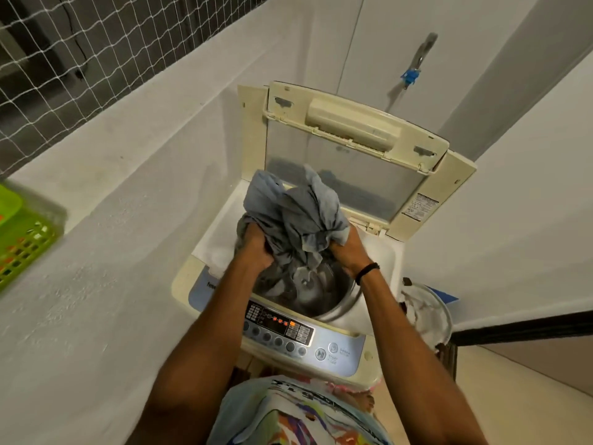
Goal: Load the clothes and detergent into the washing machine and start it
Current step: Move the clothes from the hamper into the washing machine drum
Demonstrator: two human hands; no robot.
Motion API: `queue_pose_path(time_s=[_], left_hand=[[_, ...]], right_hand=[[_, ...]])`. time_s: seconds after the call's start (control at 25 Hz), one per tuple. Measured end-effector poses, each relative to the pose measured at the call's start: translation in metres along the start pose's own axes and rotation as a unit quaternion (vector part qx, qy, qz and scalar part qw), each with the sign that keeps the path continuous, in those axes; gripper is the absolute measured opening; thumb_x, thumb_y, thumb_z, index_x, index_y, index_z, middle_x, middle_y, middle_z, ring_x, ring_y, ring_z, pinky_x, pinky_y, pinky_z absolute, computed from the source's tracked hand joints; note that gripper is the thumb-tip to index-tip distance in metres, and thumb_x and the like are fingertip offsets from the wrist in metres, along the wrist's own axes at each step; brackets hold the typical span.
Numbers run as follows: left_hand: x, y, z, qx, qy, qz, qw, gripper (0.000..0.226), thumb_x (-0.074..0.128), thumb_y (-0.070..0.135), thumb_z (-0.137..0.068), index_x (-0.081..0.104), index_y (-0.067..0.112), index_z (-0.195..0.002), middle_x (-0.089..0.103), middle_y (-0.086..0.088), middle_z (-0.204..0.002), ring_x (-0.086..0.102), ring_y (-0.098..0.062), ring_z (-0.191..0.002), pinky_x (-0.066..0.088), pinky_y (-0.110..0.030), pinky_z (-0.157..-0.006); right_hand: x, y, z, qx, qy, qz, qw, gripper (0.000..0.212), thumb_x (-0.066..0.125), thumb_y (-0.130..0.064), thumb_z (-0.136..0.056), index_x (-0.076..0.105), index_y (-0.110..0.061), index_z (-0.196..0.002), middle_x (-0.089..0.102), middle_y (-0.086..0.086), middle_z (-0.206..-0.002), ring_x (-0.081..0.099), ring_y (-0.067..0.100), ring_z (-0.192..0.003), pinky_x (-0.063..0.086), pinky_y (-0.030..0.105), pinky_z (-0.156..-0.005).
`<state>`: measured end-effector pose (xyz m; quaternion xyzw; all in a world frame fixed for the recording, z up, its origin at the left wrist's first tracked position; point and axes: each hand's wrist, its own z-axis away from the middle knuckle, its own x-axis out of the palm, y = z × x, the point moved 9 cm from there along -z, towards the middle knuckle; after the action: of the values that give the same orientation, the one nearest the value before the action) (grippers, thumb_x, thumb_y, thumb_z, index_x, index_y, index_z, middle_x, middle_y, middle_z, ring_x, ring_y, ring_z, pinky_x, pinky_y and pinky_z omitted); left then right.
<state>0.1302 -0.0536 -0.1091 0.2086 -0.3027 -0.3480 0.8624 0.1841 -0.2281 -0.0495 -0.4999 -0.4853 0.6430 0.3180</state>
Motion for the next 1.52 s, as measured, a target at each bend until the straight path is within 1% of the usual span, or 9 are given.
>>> queue_pose_path(time_s=[0.16, 0.24, 0.36, 0.48, 0.72, 0.92, 1.32, 1.44, 1.52], left_hand=[[-0.047, -0.026, -0.032, 0.0, 0.115, -0.293, 0.949, 0.044, 0.043, 0.033, -0.102, 0.051, 0.006, -0.136, 0.056, -0.01, -0.13, 0.055, -0.033, -0.111, 0.048, -0.038, -0.089], [-0.062, -0.039, -0.045, -0.001, 0.16, -0.338, 0.927, 0.045, 0.045, 0.029, -0.099, 0.056, 0.0, -0.131, 0.062, -0.017, -0.125, 0.06, -0.037, -0.104, 0.053, -0.042, -0.089], [-0.045, -0.063, -0.061, 0.026, 0.165, -0.371, 0.914, 0.039, 0.046, 0.026, -0.087, 0.069, 0.001, -0.107, 0.07, -0.023, -0.11, 0.068, -0.041, -0.1, 0.058, -0.046, -0.085], [0.009, -0.106, -0.066, 0.062, 0.097, -0.401, 0.909, 0.024, 0.047, 0.029, -0.072, 0.067, 0.017, -0.075, 0.072, -0.021, -0.096, 0.069, -0.042, -0.093, 0.058, -0.054, -0.084], [0.172, -0.204, -0.001, 0.115, -0.046, -0.464, 0.877, 0.014, 0.058, 0.023, -0.084, 0.068, 0.022, -0.094, 0.073, 0.0, -0.094, 0.07, -0.02, -0.088, 0.058, -0.037, -0.083], [0.262, -0.324, -0.01, 0.112, -0.074, -0.54, 0.831, 0.018, 0.056, 0.013, -0.091, 0.068, 0.014, -0.105, 0.068, 0.007, -0.095, 0.061, -0.005, -0.084, 0.04, -0.004, -0.066], [0.216, -0.568, -0.282, -0.115, 0.128, -0.518, 0.838, 0.03, 0.061, 0.014, -0.089, 0.065, 0.009, -0.118, 0.066, -0.012, -0.123, 0.063, -0.031, -0.112, 0.051, -0.039, -0.099], [0.188, -0.603, -0.325, -0.123, 0.142, -0.462, 0.867, 0.029, 0.067, 0.022, -0.082, 0.067, 0.014, -0.11, 0.071, -0.011, -0.112, 0.068, -0.027, -0.093, 0.056, -0.041, -0.092], [0.164, -0.614, -0.333, -0.128, 0.156, -0.446, 0.872, 0.033, 0.065, 0.03, -0.07, 0.068, 0.02, -0.102, 0.071, -0.008, -0.105, 0.069, -0.029, -0.096, 0.057, -0.047, -0.091]], right_hand=[[0.0, 0.088, 0.013, 0.165, -0.041, 0.268, 0.948, 0.09, 0.079, -0.024, -0.072, 0.032, -0.013, -0.148, 0.038, 0.018, -0.15, 0.039, 0.034, -0.137, 0.037, 0.043, -0.112], [-0.016, 0.111, 0.036, 0.22, -0.013, 0.284, 0.933, 0.064, 0.071, -0.013, -0.081, 0.045, -0.009, -0.139, 0.051, 0.019, -0.138, 0.05, 0.036, -0.126, 0.042, 0.039, -0.103], [-0.053, 0.121, 0.062, 0.214, 0.087, 0.241, 0.943, 0.022, 0.061, -0.008, -0.089, 0.069, -0.008, -0.109, 0.072, 0.013, -0.109, 0.067, 0.03, -0.1, 0.046, 0.026, -0.082], [-0.1, 0.146, 0.088, 0.233, 0.195, 0.128, 0.944, 0.016, 0.059, -0.016, -0.084, 0.074, -0.017, -0.089, 0.076, 0.001, -0.09, 0.069, 0.02, -0.079, 0.05, 0.025, -0.072], [-0.204, 0.267, 0.183, 0.408, 0.348, -0.069, 0.841, 0.015, 0.059, -0.007, -0.089, 0.071, -0.01, -0.082, 0.073, 0.012, -0.078, 0.068, 0.025, -0.062, 0.059, 0.034, -0.056], [-0.244, 0.411, 0.226, 0.558, 0.16, -0.06, 0.812, 0.03, 0.052, -0.002, -0.092, 0.055, -0.013, -0.064, 0.058, 0.013, -0.066, 0.054, 0.023, -0.056, 0.05, 0.033, -0.052], [-0.248, 0.758, 0.13, 0.539, -0.045, 0.113, 0.833, 0.011, 0.052, -0.023, -0.096, 0.056, -0.013, -0.095, 0.057, 0.013, -0.109, 0.057, 0.032, -0.112, 0.046, 0.037, -0.096], [-0.204, 0.856, 0.128, 0.532, -0.114, 0.188, 0.818, 0.087, 0.067, -0.053, -0.079, 0.028, -0.018, -0.149, 0.032, 0.019, -0.152, 0.032, 0.04, -0.139, 0.032, 0.05, -0.113], [-0.18, 0.895, 0.136, 0.506, -0.171, 0.262, 0.804, 0.089, 0.064, -0.062, -0.076, 0.028, -0.024, -0.149, 0.03, 0.016, -0.155, 0.027, 0.041, -0.142, 0.027, 0.055, -0.114]])
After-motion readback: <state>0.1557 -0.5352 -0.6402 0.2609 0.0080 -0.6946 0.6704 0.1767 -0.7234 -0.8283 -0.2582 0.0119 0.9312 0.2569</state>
